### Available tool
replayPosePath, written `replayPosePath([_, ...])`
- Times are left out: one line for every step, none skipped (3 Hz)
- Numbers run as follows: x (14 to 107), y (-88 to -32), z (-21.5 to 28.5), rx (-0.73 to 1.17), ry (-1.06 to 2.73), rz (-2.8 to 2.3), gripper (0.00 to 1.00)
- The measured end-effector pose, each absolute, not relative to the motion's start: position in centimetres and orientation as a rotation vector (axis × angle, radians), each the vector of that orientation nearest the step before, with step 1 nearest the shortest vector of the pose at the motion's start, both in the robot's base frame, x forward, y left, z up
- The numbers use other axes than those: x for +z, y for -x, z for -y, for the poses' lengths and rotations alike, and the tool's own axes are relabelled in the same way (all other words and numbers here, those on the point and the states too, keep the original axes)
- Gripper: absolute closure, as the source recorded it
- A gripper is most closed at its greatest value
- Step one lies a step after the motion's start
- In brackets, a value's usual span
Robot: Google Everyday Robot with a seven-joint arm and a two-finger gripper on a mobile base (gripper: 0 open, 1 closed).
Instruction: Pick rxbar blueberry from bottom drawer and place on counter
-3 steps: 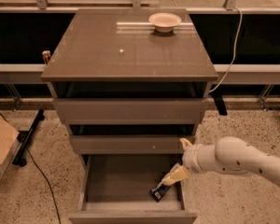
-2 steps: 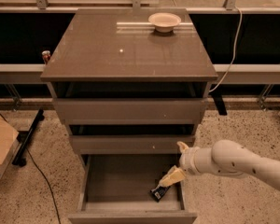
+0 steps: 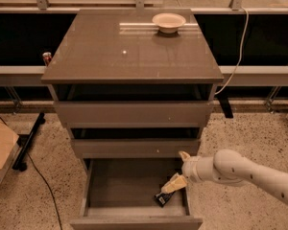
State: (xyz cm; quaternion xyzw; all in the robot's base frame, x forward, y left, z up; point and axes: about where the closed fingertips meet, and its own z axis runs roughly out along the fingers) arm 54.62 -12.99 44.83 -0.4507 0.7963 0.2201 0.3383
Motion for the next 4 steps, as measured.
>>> replayPosePath([40.0,-54.9,13.2,0.655,1.142,-2.069,0.00])
replayPosePath([39.7,-55.0,13.2,0.659,1.140,-2.070,0.00])
replayPosePath([37.1,-54.6,11.7,0.664,1.154,-2.105,0.00])
replayPosePath([34.1,-54.5,11.1,0.697,1.117,-2.106,0.00])
